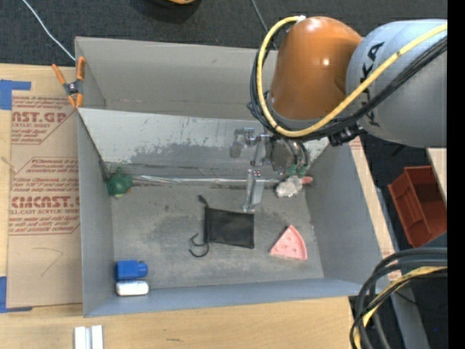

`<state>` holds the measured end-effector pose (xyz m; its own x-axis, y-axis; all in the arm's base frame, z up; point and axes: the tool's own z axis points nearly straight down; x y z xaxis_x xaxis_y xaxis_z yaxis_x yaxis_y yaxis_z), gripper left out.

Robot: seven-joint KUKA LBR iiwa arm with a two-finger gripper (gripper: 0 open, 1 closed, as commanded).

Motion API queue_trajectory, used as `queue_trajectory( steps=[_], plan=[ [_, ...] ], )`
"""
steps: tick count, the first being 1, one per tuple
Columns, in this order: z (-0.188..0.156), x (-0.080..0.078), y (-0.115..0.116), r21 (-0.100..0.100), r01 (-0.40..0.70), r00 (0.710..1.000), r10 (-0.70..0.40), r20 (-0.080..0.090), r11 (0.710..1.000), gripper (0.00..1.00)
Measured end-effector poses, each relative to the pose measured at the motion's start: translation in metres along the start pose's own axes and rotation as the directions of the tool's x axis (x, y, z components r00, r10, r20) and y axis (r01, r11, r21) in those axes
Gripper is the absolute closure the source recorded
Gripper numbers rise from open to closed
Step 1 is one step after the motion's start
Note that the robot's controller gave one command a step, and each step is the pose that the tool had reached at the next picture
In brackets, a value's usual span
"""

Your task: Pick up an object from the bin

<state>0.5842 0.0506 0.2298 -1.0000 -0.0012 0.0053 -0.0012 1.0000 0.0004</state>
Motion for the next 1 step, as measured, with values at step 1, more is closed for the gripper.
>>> queue_trajectory(
  steps=[1],
  plan=[
    [-0.005,-0.001,-0.0003,-0.001,-0.001,1.0,0.001,0.008,1.0,0.0]
  ],
)
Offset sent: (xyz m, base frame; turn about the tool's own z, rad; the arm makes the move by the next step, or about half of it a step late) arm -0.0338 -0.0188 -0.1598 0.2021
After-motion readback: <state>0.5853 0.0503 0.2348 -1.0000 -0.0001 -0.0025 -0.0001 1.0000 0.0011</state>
